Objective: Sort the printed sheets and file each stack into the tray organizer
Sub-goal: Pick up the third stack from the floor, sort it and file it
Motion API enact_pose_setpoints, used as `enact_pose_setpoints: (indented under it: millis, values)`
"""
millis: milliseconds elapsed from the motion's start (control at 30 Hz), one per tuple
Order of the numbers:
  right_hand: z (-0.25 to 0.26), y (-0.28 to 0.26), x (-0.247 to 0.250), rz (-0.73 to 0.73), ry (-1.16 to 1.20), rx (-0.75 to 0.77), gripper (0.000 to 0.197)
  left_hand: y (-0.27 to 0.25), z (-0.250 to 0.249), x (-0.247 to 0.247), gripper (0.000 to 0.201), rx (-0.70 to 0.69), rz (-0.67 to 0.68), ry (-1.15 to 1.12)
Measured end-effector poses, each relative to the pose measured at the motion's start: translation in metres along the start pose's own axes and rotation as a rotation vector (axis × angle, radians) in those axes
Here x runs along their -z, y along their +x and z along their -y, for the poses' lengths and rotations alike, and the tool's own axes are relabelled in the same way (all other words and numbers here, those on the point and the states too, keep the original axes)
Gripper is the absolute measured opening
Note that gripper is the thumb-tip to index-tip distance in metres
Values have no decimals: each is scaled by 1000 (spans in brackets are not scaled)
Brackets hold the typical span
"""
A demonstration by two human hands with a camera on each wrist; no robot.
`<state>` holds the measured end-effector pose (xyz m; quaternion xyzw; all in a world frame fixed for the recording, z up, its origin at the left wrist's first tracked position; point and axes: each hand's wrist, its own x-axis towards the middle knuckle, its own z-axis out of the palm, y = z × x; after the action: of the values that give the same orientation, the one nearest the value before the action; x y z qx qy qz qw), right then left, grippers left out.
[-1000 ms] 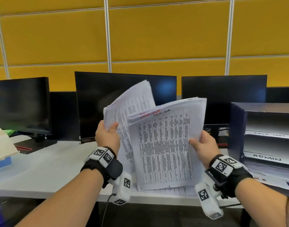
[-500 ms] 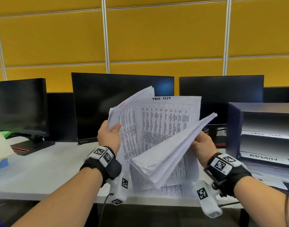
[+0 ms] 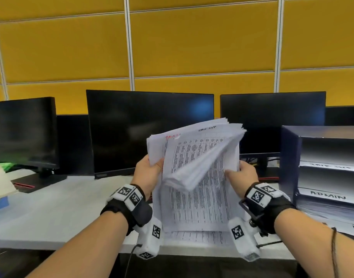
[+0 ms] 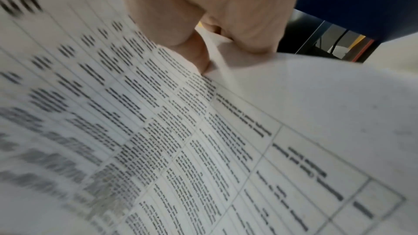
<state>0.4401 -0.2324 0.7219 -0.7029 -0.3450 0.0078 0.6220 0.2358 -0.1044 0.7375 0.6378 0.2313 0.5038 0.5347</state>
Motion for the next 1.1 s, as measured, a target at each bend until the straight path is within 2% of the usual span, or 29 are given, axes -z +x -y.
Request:
enact_pose_setpoints:
  millis: [100,167,233,367,400,433,533,567,667,800,900,1000,1067,1100]
  values:
    - [-1,-4,-3,21,11,-10,19,0,4,-3,21,12,24,26]
    - [-1,-7,-4,10,3,12,19,0,5,-3,28,22,24,10]
    - [-5,-10,-6,-8,2,22,19,-2,5,-3,43,12,45,-21]
    - [-10,-15,-6,-20,49,23,22,-6,5,-5,94,-16,102,-33]
    - [-11,-16,-6,-17,62,29,23,-6,6,-4,95,-15,107,-10]
    - [-10,-17,-5,-12,70,38,24,-6,7,-4,86,-12,106,16]
    - [-8,-22,-5,27,127,62,29,-3,10,-4,36,29,64,82]
    - [-7,-24,-4,46,145,72,32,-2,11,-4,27,41,50,77]
    - [-3,-23,-1,100,190,101,37,-2,12,-3,24,53,49,23]
    - [-1,-15,2,129,246,39,51,-3,10,-4,27,9,92,17]
    - [-5,-9,7,89,152,44,38,1,13,-4,31,4,130,51]
    - [-11,-8,8,6,120,44,27,3,23,-5,46,90,194,267]
    - [-13,-11,9,-41,121,48,26,-2,33,-4,69,177,238,632]
    - [-13,-12,9,-51,125,48,27,-4,39,-3,81,219,310,802]
